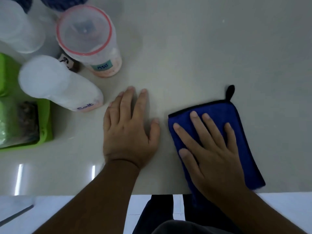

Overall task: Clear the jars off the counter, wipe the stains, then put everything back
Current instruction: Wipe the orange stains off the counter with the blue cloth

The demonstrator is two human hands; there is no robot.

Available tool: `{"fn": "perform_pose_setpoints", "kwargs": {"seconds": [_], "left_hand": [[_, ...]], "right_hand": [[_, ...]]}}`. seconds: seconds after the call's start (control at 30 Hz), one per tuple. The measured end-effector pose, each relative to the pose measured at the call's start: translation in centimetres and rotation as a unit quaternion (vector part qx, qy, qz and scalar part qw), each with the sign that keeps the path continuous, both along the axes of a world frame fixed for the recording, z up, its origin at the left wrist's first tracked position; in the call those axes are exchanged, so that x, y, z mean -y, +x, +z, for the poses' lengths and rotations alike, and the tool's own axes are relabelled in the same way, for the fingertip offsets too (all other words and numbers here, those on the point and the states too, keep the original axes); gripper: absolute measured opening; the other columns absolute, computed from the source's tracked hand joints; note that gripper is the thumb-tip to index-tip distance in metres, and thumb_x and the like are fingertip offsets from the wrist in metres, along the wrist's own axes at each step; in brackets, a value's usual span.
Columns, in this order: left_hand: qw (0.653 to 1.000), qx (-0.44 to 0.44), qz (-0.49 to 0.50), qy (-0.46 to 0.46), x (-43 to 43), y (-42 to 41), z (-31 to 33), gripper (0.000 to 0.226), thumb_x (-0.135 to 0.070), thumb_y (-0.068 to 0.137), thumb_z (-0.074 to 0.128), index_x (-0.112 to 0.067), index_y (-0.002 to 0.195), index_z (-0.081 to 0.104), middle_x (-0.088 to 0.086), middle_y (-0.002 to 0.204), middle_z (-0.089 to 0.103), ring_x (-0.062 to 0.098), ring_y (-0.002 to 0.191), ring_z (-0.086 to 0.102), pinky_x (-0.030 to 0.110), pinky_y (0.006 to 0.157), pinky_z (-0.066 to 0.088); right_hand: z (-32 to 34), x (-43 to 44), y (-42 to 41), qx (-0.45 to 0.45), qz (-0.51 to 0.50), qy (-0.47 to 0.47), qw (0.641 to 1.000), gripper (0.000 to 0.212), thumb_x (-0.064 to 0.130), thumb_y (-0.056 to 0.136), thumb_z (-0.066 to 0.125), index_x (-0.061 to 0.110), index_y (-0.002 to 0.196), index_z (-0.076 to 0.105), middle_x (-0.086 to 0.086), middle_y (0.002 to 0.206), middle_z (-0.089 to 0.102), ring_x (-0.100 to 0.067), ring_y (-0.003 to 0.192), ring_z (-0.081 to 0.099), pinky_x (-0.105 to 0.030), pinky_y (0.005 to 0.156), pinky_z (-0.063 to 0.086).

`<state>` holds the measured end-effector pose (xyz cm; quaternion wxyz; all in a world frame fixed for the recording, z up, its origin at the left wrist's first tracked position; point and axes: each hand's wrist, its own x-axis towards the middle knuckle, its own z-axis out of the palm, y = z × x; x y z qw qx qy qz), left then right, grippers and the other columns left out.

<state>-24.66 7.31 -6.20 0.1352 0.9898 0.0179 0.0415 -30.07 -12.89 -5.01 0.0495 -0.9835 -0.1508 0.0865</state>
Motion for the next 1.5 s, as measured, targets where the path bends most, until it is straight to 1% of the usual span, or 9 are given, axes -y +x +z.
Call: {"fn": "perform_pose_setpoints", "kwargs": {"seconds": [0.13, 0.33, 0.47, 0.67, 0.83, 0.9, 1.23, 1.37, 1.5], "left_hand": [[1.000, 0.002, 0.003, -0.006, 0.0, 0.1, 0.0, 0.067, -0.045, 0.086, 0.048, -0.020, 0.148, 0.042, 0.010, 0.154, 0.039, 0.032, 0.141, 0.035, 0.049, 0.114, 0.026], [1.000, -0.022, -0.003, -0.006, -0.1, 0.0, 0.2, 0.067, -0.048, 0.090, 0.045, -0.021, 0.151, 0.036, 0.009, 0.157, 0.034, 0.030, 0.144, 0.029, 0.048, 0.117, 0.022], [1.000, -0.018, 0.000, -0.010, 0.1, 0.0, 0.3, 0.066, -0.045, 0.090, 0.045, -0.021, 0.151, 0.037, 0.009, 0.157, 0.035, 0.030, 0.143, 0.030, 0.046, 0.117, 0.021], [0.998, 0.032, 0.025, -0.052, 0.0, -0.2, 0.5, 0.066, -0.023, 0.081, 0.044, -0.009, 0.146, 0.043, 0.014, 0.152, 0.041, 0.036, 0.139, 0.037, 0.044, 0.117, 0.024], [0.998, 0.030, 0.027, -0.039, -0.1, -0.2, 0.3, 0.063, -0.021, 0.084, 0.038, -0.008, 0.146, 0.043, 0.013, 0.151, 0.042, 0.035, 0.137, 0.038, 0.044, 0.117, 0.024], [0.998, 0.031, 0.031, -0.033, 0.0, -0.2, 0.2, 0.061, -0.023, 0.086, 0.040, -0.011, 0.145, 0.045, 0.012, 0.150, 0.043, 0.035, 0.137, 0.038, 0.044, 0.117, 0.024], [1.000, 0.006, 0.024, -0.017, -0.2, -0.1, 0.1, 0.063, -0.028, 0.086, 0.044, -0.018, 0.148, 0.041, 0.010, 0.154, 0.039, 0.034, 0.140, 0.033, 0.045, 0.116, 0.024], [0.999, 0.019, 0.028, -0.024, 0.0, -0.2, 0.2, 0.063, -0.026, 0.085, 0.045, -0.017, 0.147, 0.044, 0.010, 0.152, 0.041, 0.034, 0.138, 0.036, 0.045, 0.114, 0.026], [0.999, 0.026, 0.034, -0.029, -0.1, -0.1, 0.0, 0.063, -0.025, 0.084, 0.042, -0.016, 0.146, 0.045, 0.011, 0.151, 0.043, 0.034, 0.137, 0.037, 0.046, 0.114, 0.026]], "right_hand": [[0.2, -0.8, 8.8, 0.015, 0.041, 0.012, 0.999, 0.053, 0.050, 0.105, 0.019, 0.040, 0.156, 0.028, 0.004, 0.166, 0.027, -0.021, 0.153, 0.024, -0.057, 0.120, 0.015], [-0.4, -2.2, 22.3, 0.028, 0.135, 0.014, 0.990, 0.054, 0.046, 0.105, 0.016, 0.038, 0.158, 0.021, 0.007, 0.169, 0.018, -0.018, 0.155, 0.014, -0.055, 0.122, 0.008], [-0.7, -2.5, 19.1, 0.049, 0.112, 0.001, 0.992, 0.055, 0.045, 0.105, 0.017, 0.037, 0.159, 0.021, 0.004, 0.169, 0.018, -0.022, 0.156, 0.014, -0.056, 0.123, 0.010], [0.7, 2.6, 4.0, 0.001, 0.216, -0.001, 0.976, 0.053, 0.042, 0.104, 0.031, 0.035, 0.157, 0.030, 0.003, 0.167, 0.024, -0.022, 0.155, 0.019, -0.057, 0.122, 0.016], [0.7, -0.9, 1.0, -0.051, -0.138, 0.078, 0.986, 0.069, 0.056, 0.100, 0.019, 0.030, 0.162, 0.004, 0.007, 0.171, -0.002, -0.009, 0.155, -0.013, -0.040, 0.125, -0.009], [0.2, -3.2, 3.0, -0.010, -0.190, 0.050, 0.980, 0.073, 0.059, 0.099, 0.015, 0.024, 0.162, 0.001, 0.005, 0.171, -0.001, -0.013, 0.156, -0.009, -0.042, 0.125, -0.007], [-0.6, -3.3, 23.7, 0.059, -0.023, 0.041, 0.997, 0.066, 0.063, 0.097, 0.023, 0.031, 0.154, 0.031, 0.010, 0.160, 0.036, -0.023, 0.149, 0.030, -0.053, 0.121, 0.017], [-0.2, -1.2, 15.2, 0.040, 0.052, -0.009, 0.998, 0.069, 0.059, 0.100, 0.024, 0.028, 0.161, 0.019, 0.001, 0.169, 0.019, -0.025, 0.156, 0.014, -0.055, 0.123, 0.009], [0.3, 2.4, 1.8, 0.023, 0.146, -0.012, 0.989, 0.068, 0.057, 0.100, 0.034, 0.026, 0.159, 0.027, 0.000, 0.167, 0.023, -0.024, 0.155, 0.017, -0.059, 0.122, 0.012]]}}
